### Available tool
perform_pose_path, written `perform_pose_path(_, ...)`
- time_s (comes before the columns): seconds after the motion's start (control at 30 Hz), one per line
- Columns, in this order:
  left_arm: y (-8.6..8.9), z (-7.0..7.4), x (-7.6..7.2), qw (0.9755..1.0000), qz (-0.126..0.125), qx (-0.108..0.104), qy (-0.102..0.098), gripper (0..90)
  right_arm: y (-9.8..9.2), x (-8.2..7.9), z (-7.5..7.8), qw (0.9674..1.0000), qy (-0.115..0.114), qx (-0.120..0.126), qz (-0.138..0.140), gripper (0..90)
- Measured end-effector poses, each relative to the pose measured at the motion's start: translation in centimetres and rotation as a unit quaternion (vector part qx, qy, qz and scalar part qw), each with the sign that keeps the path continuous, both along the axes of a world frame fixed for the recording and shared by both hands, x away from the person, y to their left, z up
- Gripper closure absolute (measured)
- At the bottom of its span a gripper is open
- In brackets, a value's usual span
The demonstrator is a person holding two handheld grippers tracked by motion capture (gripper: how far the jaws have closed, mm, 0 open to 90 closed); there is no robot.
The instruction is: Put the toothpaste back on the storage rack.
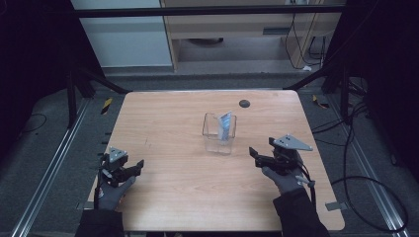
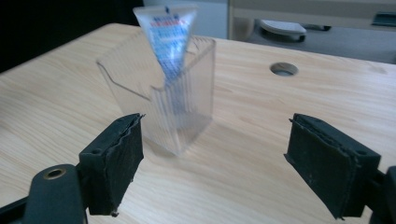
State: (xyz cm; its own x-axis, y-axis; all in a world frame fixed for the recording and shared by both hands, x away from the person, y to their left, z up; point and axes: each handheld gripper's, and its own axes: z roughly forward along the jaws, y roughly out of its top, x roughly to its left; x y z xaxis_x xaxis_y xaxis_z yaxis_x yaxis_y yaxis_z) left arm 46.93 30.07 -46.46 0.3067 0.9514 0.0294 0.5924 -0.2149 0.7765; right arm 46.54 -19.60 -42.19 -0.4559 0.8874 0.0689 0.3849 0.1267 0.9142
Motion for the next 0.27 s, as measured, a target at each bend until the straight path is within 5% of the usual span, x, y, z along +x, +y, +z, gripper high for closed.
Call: perform_pose_path(0.27, 0.1, 0.0, 0.0, 1.0000, 0.001, 0.000, -0.001, 33.3, -1.9, -0.8, -2.3, 0.9991, 0.015, -0.027, -0.029, 17.9)
